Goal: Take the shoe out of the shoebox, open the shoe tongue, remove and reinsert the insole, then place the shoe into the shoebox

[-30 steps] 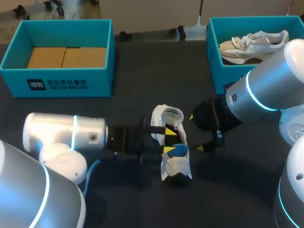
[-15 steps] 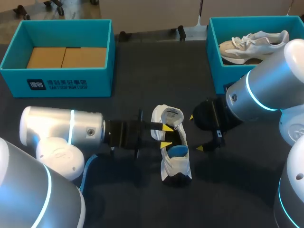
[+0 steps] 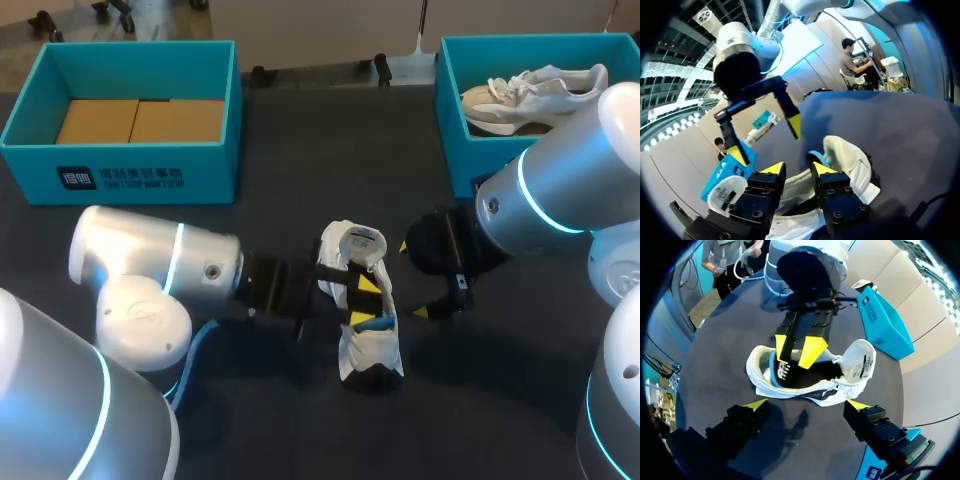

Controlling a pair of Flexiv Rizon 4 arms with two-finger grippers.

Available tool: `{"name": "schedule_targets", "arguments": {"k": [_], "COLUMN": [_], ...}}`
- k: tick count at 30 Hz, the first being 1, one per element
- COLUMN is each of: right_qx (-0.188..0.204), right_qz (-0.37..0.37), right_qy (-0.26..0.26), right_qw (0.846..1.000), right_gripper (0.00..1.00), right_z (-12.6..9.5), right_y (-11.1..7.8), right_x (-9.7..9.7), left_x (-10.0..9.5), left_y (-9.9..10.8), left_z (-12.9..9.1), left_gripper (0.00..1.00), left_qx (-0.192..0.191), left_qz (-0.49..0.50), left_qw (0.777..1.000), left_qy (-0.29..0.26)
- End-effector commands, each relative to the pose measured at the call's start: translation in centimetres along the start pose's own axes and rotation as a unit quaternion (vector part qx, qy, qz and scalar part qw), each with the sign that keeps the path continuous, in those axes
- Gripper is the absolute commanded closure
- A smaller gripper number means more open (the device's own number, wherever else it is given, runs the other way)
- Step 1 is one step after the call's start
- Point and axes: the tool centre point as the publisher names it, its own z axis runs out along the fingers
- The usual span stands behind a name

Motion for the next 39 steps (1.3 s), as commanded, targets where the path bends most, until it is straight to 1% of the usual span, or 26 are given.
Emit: {"name": "schedule_targets", "arguments": {"k": [1, 4, 6, 8, 12, 16, 21, 24, 28, 29, 30, 33, 34, 36, 38, 39], "right_qx": [-0.001, -0.001, -0.001, -0.001, -0.001, -0.001, -0.001, -0.001, -0.001, -0.001, -0.001, -0.001, -0.001, -0.001, -0.001, -0.001], "right_qz": [0.0, 0.0, 0.0, 0.0, 0.0, 0.0, 0.0, 0.0, 0.0, 0.0, 0.0, 0.0, 0.0, 0.0, 0.0, 0.0], "right_qy": [-0.001, -0.001, -0.001, -0.001, -0.001, -0.001, -0.001, -0.001, -0.001, -0.001, -0.001, -0.001, -0.001, -0.001, -0.001, -0.001], "right_qw": [1.0, 1.0, 1.0, 1.0, 1.0, 1.0, 1.0, 1.0, 1.0, 1.0, 1.0, 1.0, 1.0, 1.0, 1.0, 1.0], "right_gripper": [0.0, 0.0, 0.0, 0.0, 0.0, 0.0, 0.0, 0.0, 0.0, 0.0, 0.0, 0.0, 0.0, 0.0, 0.0, 0.0], "right_z": [0.1, 0.1, 0.1, 0.1, 0.1, 0.1, 0.1, 0.1, 0.1, 0.1, 0.1, 0.1, 0.1, 0.1, 0.1, 0.1], "right_y": [0.0, 0.0, 0.0, 0.0, 0.0, 0.0, 0.0, 0.0, 0.0, 0.0, 0.0, 0.0, 0.0, 0.0, 0.0, 0.0], "right_x": [0.1, 0.1, 0.1, 0.1, 0.1, 0.1, 0.1, 0.1, 0.1, 0.1, 0.1, 0.1, 0.1, 0.1, 0.1, 0.1], "left_x": [0.8, 1.2, 1.0, 0.6, -0.5, -1.7, -2.2, -2.4, -2.7, -2.8, -2.9, -3.2, -3.2, -3.4, -3.5, -3.5], "left_y": [0.0, -0.2, -0.5, -0.8, -1.3, -1.8, -2.1, -2.5, -2.6, -2.6, -2.8, -3.1, -3.2, -3.3, -3.3, -3.4], "left_z": [-0.4, -1.0, -1.7, -2.6, -3.8, -4.8, -5.2, -5.7, -6.2, -6.3, -6.4, -6.9, -7.0, -7.4, -7.6, -7.8], "left_gripper": [0.65, 0.64, 0.62, 0.6, 0.54, 0.54, 0.55, 0.52, 0.5, 0.45, 0.43, 0.4, 0.31, 0.29, 0.2, 0.22], "left_qx": [-0.005, -0.003, -0.004, -0.007, -0.016, -0.017, -0.02, -0.027, -0.035, -0.035, -0.034, -0.04, -0.041, -0.048, -0.052, -0.053], "left_qz": [0.002, 0.0, 0.0, 0.002, 0.007, 0.014, 0.03, 0.043, 0.059, 0.062, 0.061, 0.074, 0.075, 0.083, 0.086, 0.088], "left_qw": [1.0, 1.0, 1.0, 1.0, 0.999, 0.998, 0.994, 0.99, 0.986, 0.985, 0.983, 0.977, 0.974, 0.967, 0.964, 0.96], "left_qy": [0.022, 0.022, 0.021, 0.025, 0.039, 0.051, 0.099, 0.129, 0.151, 0.158, 0.168, 0.197, 0.21, 0.234, 0.248, 0.259]}}
